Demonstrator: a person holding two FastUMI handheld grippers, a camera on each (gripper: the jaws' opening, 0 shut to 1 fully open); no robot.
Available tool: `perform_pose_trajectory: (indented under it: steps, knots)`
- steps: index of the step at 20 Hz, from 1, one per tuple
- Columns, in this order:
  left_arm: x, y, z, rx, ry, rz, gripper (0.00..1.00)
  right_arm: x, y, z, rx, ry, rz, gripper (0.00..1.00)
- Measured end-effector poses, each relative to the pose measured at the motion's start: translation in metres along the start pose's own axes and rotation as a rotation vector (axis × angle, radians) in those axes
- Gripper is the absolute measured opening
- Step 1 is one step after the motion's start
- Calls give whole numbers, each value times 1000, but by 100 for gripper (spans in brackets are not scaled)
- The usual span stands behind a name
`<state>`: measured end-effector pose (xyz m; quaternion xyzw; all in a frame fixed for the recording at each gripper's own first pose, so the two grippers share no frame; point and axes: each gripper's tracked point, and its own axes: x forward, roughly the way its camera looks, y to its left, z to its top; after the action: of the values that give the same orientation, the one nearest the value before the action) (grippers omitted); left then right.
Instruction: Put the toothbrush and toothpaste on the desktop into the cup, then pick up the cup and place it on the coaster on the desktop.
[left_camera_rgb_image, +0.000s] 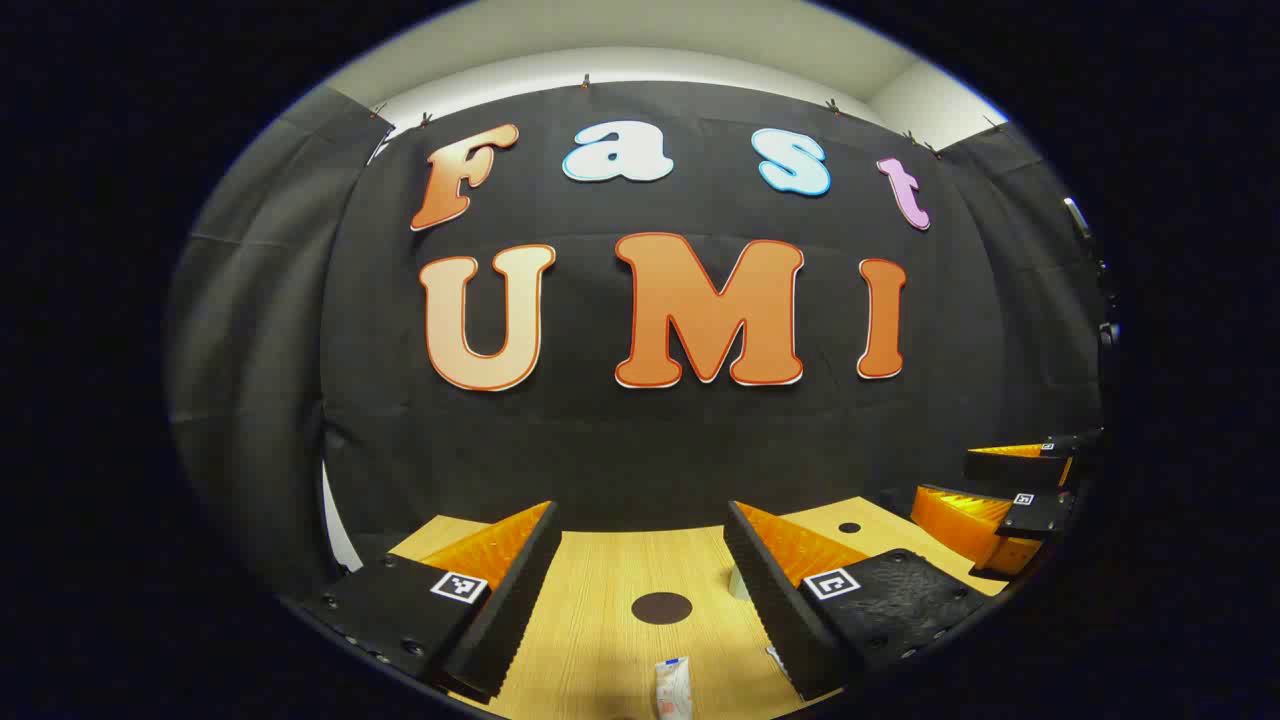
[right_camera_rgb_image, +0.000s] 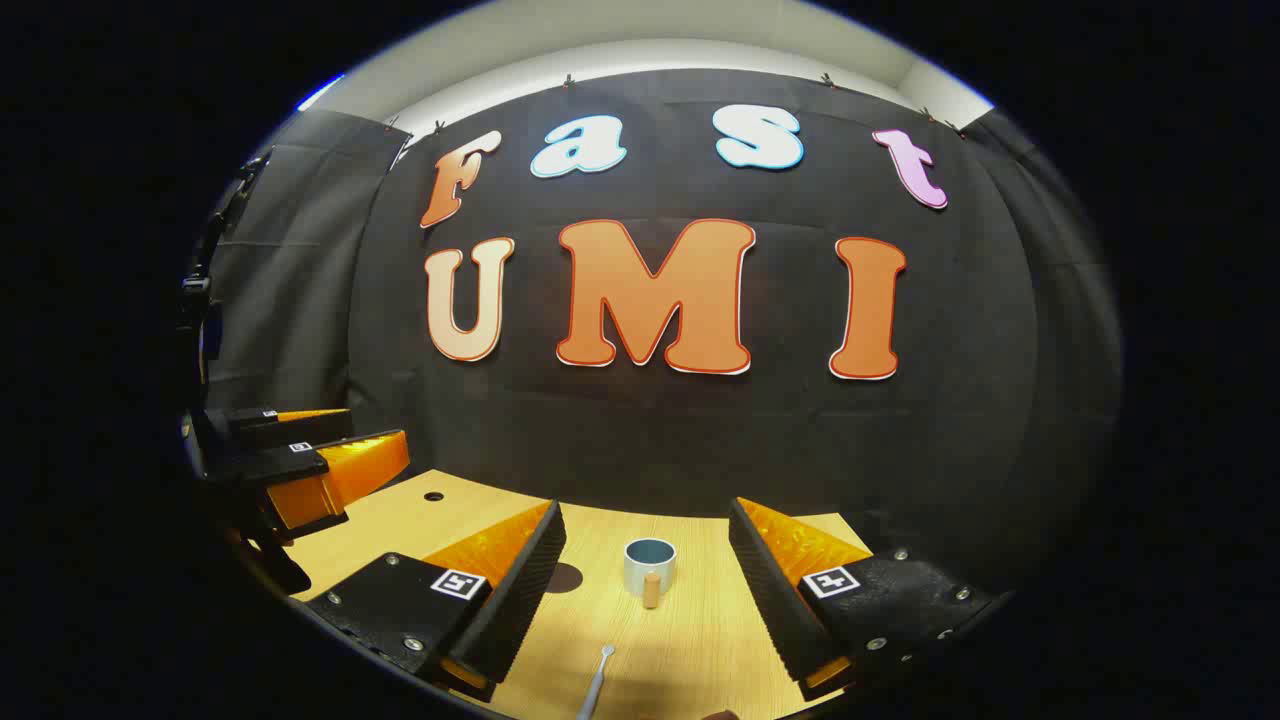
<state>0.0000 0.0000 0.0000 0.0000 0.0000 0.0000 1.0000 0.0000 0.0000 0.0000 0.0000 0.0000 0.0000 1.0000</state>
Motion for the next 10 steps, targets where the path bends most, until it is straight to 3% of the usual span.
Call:
perform_pose_trajectory:
  steps: [10]
  knots:
    - [8,-2,10,24,-22,15,100,7,4,-14,-9,58,37,99]
